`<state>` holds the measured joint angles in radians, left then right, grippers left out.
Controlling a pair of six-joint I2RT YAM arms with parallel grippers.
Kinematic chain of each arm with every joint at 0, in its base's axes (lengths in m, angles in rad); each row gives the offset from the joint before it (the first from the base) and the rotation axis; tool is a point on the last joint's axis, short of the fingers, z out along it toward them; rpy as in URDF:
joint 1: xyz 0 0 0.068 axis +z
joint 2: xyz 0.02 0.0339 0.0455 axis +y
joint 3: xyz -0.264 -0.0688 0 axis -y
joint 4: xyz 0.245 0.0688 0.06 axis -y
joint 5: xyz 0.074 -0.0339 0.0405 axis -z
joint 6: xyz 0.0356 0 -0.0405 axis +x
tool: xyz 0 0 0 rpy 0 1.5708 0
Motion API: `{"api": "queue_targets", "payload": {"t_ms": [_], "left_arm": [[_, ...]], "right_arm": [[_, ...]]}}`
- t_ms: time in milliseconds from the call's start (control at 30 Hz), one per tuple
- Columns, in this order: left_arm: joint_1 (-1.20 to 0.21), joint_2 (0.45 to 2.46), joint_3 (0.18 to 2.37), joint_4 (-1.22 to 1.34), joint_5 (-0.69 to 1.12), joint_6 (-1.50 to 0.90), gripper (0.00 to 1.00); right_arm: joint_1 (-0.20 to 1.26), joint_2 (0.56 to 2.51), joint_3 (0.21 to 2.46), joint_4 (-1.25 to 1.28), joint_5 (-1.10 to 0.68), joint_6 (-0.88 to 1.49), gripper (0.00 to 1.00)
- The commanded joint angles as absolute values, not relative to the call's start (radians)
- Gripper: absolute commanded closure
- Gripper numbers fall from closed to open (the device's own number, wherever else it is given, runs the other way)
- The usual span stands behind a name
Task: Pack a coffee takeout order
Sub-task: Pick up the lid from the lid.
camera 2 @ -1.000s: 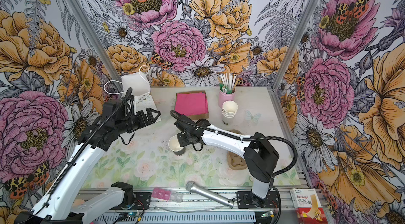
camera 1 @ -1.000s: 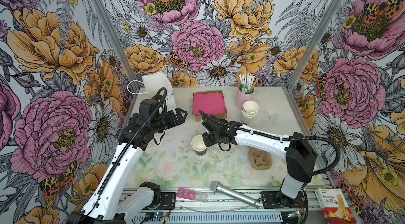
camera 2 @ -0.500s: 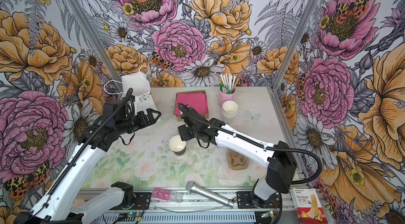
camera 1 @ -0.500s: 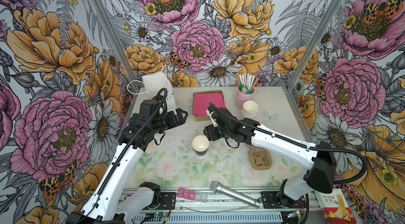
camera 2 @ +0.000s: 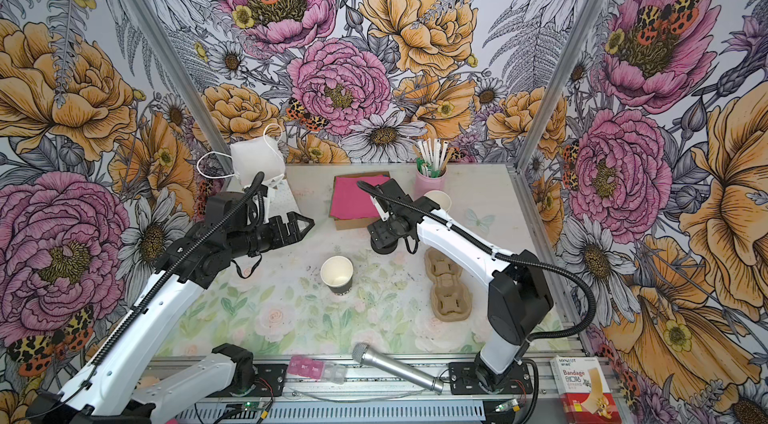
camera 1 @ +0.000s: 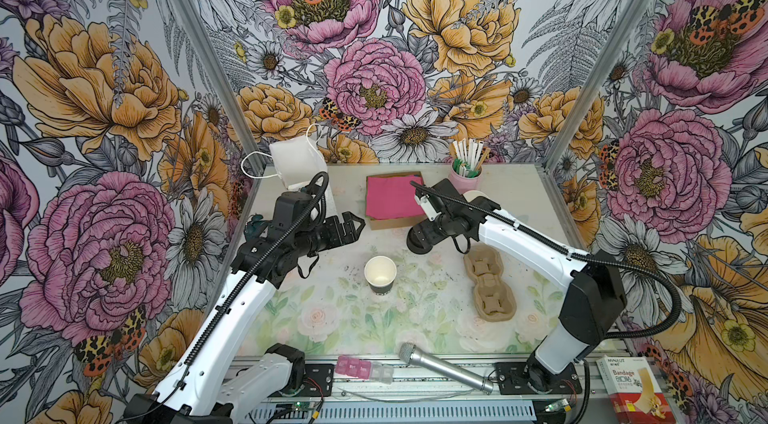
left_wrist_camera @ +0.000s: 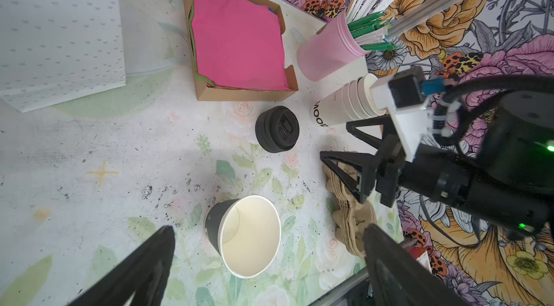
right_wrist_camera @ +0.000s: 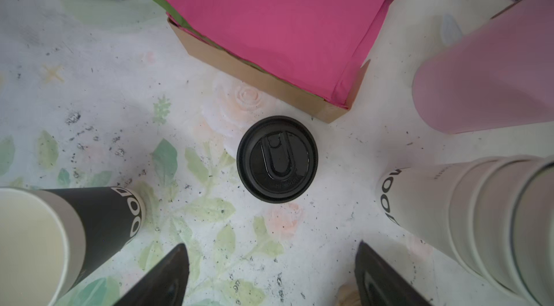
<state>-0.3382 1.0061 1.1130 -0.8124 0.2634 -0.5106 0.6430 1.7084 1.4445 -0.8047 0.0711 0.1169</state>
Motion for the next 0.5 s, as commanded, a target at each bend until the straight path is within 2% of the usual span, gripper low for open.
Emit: {"api": "queue_targets", "payload": {"t_ms": [0, 467], "left_arm": [[-0.354, 1.009, 1.126, -0.81, 0.295, -0.487, 0.01], [-0.372, 1.032, 1.103, -0.81, 0.266, -0.504, 0.01]], "right_arm": [[0.619, 1.764, 1.499, -0.828, 0.015, 0.035, 0.12], [0.574, 1.951, 1.589, -0.832, -0.064, -0.052, 0.16]]}}
